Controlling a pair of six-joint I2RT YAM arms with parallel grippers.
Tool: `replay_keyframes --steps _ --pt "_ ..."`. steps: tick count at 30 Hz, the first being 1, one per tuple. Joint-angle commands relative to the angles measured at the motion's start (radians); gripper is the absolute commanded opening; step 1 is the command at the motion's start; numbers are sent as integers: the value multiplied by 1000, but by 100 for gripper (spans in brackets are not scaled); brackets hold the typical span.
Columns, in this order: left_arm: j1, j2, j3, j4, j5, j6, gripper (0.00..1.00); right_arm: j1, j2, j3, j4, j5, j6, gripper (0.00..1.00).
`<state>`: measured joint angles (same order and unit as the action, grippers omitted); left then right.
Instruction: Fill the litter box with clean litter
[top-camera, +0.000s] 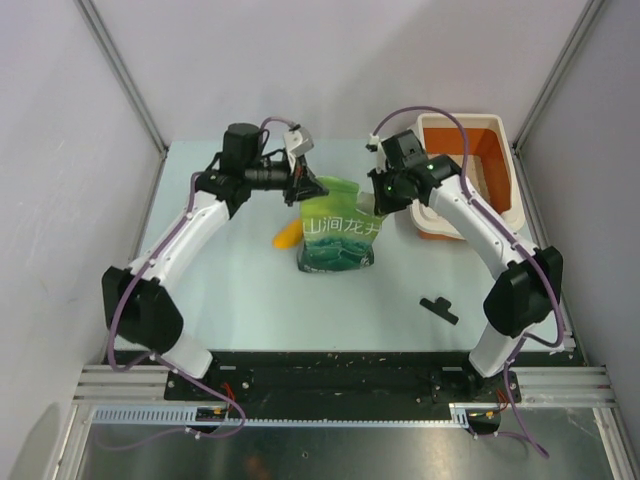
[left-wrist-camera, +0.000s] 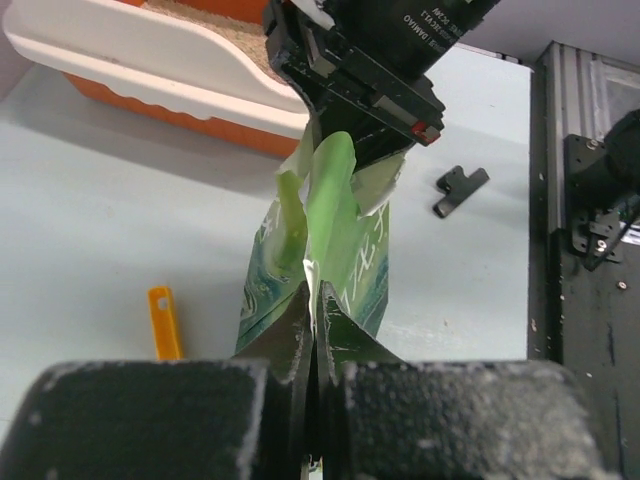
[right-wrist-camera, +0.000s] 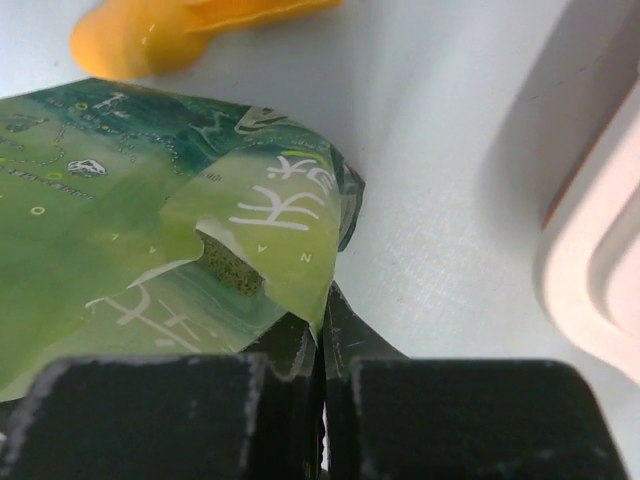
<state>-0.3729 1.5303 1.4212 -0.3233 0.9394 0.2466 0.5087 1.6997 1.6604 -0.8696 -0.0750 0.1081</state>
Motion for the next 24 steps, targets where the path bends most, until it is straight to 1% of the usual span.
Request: replay_keyframes --steps 1,2,5,10,11,12,13,14,17,18,20,21,22,23,24 --pt "3 46 212 130 29 46 0 -82 31 146 20 37 -16 0" --pt "3 72 258 133 32 43 0 -96 46 162 20 41 -18 0" --pt "3 108 321 139 35 37 0 -133 61 203 27 40 -28 0" --pt "2 154 323 150 44 23 0 -154 87 191 49 35 -41 0" --pt "2 159 317 150 53 19 0 -156 86 187 53 24 -41 2" --pt "2 162 305 151 58 17 0 -154 89 182 57 20 -41 10" --pt "0 166 297 151 59 8 5 -153 90 179 63 17 -39 15" --pt "-3 168 289 155 59 6 8 -145 90 173 69 15 -41 23" --pt "-15 169 262 158 53 6 15 -125 95 179 80 32 -68 31" --pt "-18 168 252 158 52 2 19 -119 97 182 80 35 -77 31" --pt "-29 160 243 161 42 2 35 -116 98 187 81 44 -77 32" --pt "-29 156 237 161 29 -6 45 -118 100 191 81 55 -76 33" --pt "-31 151 236 162 -12 -24 75 -118 98 194 84 64 -65 34" --pt "-31 140 234 161 -28 -35 86 -119 98 197 86 72 -65 37" --pt "-31 133 228 161 -43 -43 93 -127 98 211 87 73 -64 38"
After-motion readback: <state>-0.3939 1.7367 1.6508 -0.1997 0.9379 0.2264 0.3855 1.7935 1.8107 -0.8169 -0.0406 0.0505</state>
